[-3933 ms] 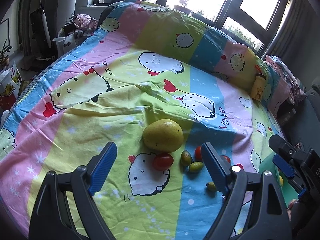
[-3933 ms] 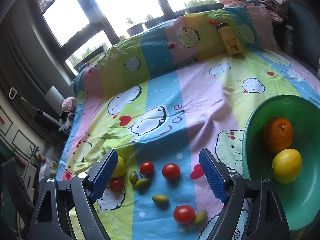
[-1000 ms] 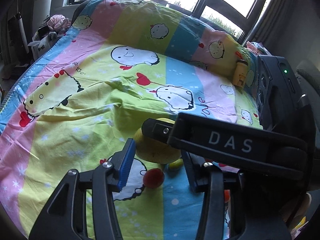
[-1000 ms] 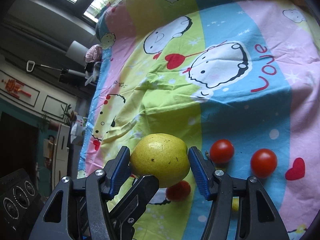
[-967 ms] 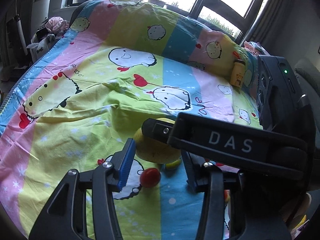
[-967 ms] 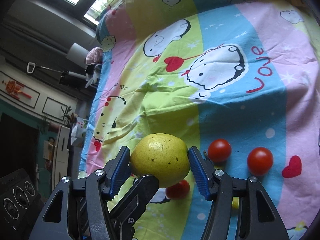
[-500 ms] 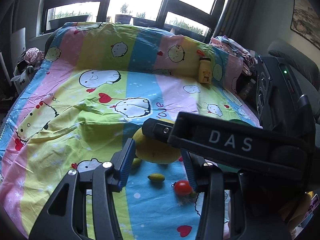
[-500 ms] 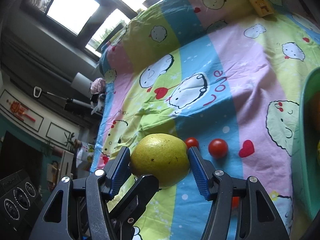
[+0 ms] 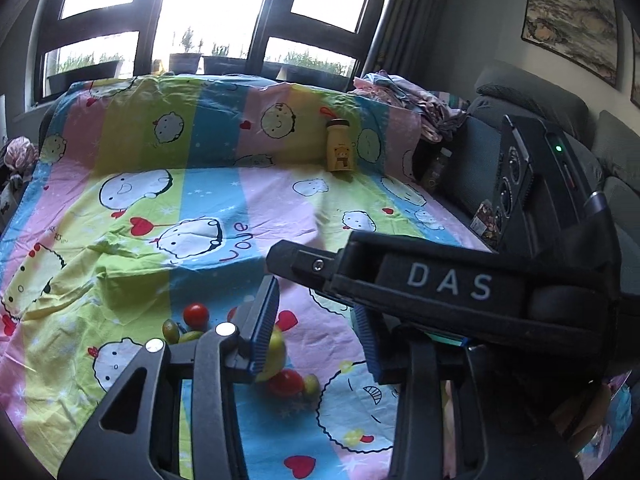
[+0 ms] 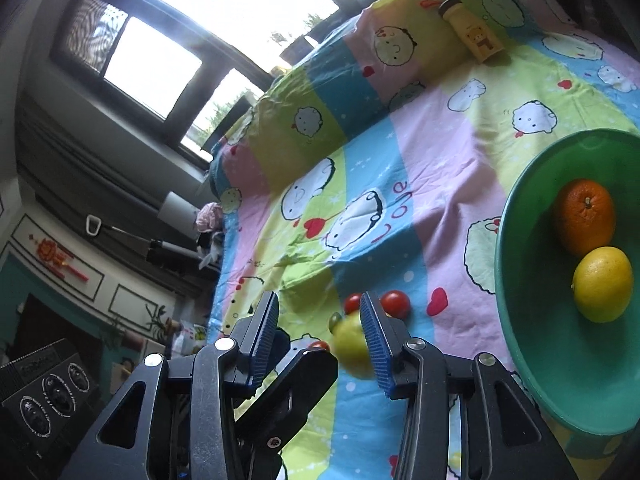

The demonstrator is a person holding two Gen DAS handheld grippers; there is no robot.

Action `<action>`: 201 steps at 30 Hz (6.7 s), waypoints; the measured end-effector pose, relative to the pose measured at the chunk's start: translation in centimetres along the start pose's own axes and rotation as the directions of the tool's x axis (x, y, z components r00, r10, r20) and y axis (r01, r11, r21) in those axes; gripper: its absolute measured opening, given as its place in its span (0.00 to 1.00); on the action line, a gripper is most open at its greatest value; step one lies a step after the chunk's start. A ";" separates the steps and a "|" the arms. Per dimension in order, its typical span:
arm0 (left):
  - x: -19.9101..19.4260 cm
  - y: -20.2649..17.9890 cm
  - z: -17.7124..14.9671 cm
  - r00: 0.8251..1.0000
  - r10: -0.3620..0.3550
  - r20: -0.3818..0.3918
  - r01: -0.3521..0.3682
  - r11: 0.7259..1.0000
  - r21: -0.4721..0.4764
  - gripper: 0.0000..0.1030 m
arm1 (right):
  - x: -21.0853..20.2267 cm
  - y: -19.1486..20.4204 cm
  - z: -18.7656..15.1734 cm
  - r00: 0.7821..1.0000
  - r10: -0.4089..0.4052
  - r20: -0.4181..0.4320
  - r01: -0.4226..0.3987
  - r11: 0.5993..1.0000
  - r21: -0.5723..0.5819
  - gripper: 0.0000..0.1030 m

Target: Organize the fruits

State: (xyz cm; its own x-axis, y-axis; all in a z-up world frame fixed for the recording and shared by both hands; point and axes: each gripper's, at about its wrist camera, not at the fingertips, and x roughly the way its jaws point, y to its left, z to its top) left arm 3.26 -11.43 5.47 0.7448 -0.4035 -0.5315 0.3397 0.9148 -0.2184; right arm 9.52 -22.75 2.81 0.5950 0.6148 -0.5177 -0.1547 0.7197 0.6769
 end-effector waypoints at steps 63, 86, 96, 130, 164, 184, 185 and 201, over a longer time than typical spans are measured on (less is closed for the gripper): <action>7.2 10.3 -4.4 0.948 0.033 -0.317 -0.128 0.951 -0.283 0.41 | 13.8 -2.9 -1.7 0.942 -0.097 -0.321 0.128 0.989 0.079 0.58; 2.3 -0.2 0.0 0.997 -0.062 -0.041 0.063 0.998 0.008 0.35 | 0.3 -2.1 0.1 0.992 -0.125 0.014 0.124 0.990 0.067 0.58; 3.4 -4.3 0.6 0.979 -0.202 -0.004 0.201 0.977 0.068 0.35 | -5.0 -4.3 1.0 0.969 -0.200 0.142 0.182 0.974 0.131 0.58; 4.7 -3.0 -0.6 0.968 -0.228 -0.106 0.222 0.973 -0.066 0.61 | -7.2 -9.8 1.2 0.906 -0.400 0.137 0.355 0.896 0.268 0.58; 2.2 15.0 -4.9 0.907 0.275 -0.319 -0.383 0.853 -0.354 0.65 | 6.9 -0.6 -2.1 0.949 -0.233 -0.213 0.224 0.972 -0.069 0.69; 5.3 15.4 -6.0 0.903 0.208 -0.375 -0.350 0.864 -0.363 0.47 | 9.8 -1.7 -4.9 0.888 -0.325 -0.324 0.301 0.945 -0.125 0.46; 5.4 15.4 -6.0 0.904 0.209 -0.374 -0.350 0.863 -0.364 0.45 | 9.9 -1.7 -5.0 0.887 -0.329 -0.325 0.304 0.944 -0.128 0.45; 6.3 15.5 -6.3 0.909 0.164 -0.382 -0.317 0.869 -0.381 0.29 | 10.2 -1.8 -5.0 0.884 -0.342 -0.318 0.314 0.940 -0.136 0.33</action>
State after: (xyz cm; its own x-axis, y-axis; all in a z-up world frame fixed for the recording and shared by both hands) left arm 9.56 0.32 -6.44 0.5135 -0.2102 -0.8319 -0.1598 0.9291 -0.3334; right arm 11.94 -16.19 -6.26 0.3286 0.4002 -0.8555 -0.0661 0.9133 0.4019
